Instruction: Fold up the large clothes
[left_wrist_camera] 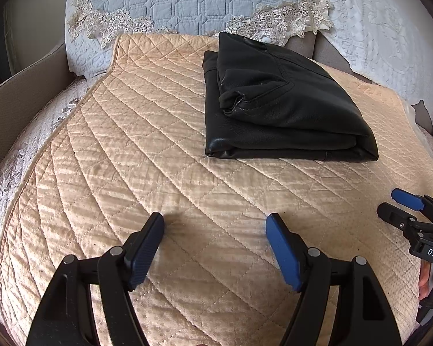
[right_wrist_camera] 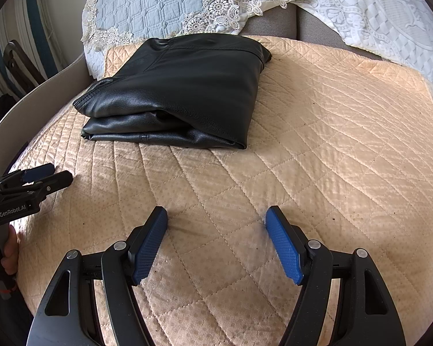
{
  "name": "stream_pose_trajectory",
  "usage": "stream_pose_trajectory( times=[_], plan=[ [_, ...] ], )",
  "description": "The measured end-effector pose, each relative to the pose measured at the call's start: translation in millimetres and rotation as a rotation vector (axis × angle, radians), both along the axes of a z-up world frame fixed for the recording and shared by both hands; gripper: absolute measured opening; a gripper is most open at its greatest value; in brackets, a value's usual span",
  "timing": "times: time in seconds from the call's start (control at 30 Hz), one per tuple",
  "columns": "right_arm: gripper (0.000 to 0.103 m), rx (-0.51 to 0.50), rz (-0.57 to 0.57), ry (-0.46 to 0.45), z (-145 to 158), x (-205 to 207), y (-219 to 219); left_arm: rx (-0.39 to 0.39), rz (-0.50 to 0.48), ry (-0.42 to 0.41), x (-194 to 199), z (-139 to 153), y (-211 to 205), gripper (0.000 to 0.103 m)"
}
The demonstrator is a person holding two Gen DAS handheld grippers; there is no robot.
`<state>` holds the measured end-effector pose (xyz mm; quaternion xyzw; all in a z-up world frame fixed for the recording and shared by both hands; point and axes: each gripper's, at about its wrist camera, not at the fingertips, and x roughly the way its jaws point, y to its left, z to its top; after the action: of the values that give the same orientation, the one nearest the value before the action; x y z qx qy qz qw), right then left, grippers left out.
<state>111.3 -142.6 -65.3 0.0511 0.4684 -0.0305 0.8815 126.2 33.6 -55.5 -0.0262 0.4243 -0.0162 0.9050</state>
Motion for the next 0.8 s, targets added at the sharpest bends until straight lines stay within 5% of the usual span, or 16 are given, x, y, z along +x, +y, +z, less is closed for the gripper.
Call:
stream_pose_trajectory(
  times=[0.8],
  plan=[
    [0.071,0.002,-0.002,-0.001,0.0,0.0,0.2,0.005,-0.002,0.003,0.8,-0.6,-0.9,0.076]
  ],
)
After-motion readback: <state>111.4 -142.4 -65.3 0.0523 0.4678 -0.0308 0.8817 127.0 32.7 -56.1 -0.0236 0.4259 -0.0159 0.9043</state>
